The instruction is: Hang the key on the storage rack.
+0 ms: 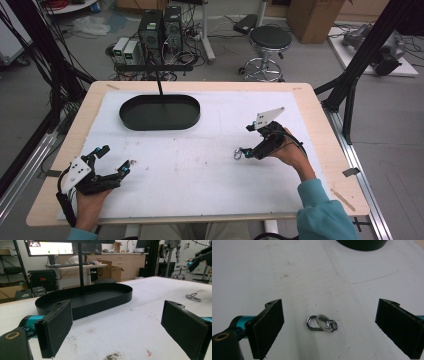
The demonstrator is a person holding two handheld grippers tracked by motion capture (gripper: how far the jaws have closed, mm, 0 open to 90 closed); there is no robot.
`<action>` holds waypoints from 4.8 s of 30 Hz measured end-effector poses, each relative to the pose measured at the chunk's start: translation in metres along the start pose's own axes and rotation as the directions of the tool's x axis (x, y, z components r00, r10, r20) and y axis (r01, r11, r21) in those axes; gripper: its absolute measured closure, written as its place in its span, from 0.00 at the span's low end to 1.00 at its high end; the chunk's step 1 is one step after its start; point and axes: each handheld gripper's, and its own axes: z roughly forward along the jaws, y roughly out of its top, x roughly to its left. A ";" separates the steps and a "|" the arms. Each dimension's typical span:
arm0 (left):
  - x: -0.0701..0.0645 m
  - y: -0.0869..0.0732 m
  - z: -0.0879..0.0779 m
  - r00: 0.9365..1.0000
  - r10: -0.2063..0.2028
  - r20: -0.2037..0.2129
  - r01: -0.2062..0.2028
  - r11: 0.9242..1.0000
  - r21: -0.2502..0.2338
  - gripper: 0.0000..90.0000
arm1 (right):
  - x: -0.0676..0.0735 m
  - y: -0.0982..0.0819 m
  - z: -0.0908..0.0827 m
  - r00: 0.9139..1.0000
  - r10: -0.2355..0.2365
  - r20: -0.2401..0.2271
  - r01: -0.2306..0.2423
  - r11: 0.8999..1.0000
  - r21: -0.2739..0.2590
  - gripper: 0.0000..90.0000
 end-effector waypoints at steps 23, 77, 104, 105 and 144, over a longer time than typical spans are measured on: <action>0.000 0.000 0.000 1.000 -0.002 -0.001 0.002 1.000 -0.001 0.12 | -0.006 -0.005 0.031 0.996 -0.062 -0.062 0.073 0.980 0.183 0.43; 0.000 0.000 0.000 1.000 0.000 -0.004 0.000 1.000 0.003 0.12 | -0.011 -0.003 0.039 0.998 0.055 -0.021 -0.049 0.972 0.229 0.99; 0.007 0.067 0.047 0.950 -0.097 0.298 0.068 0.992 0.107 0.13 | 0.015 0.046 0.005 0.982 0.020 -0.187 -0.078 0.948 -0.309 0.99; 0.007 0.070 0.050 0.938 -0.116 0.326 0.083 0.990 0.115 0.13 | 0.017 0.049 0.006 0.979 0.013 -0.201 -0.078 0.943 -0.322 0.99; -0.073 0.144 0.156 0.667 -0.039 0.744 -0.170 0.965 0.202 0.36 | 0.045 0.095 0.012 0.945 -0.148 -0.292 -0.013 0.875 -0.484 0.99</action>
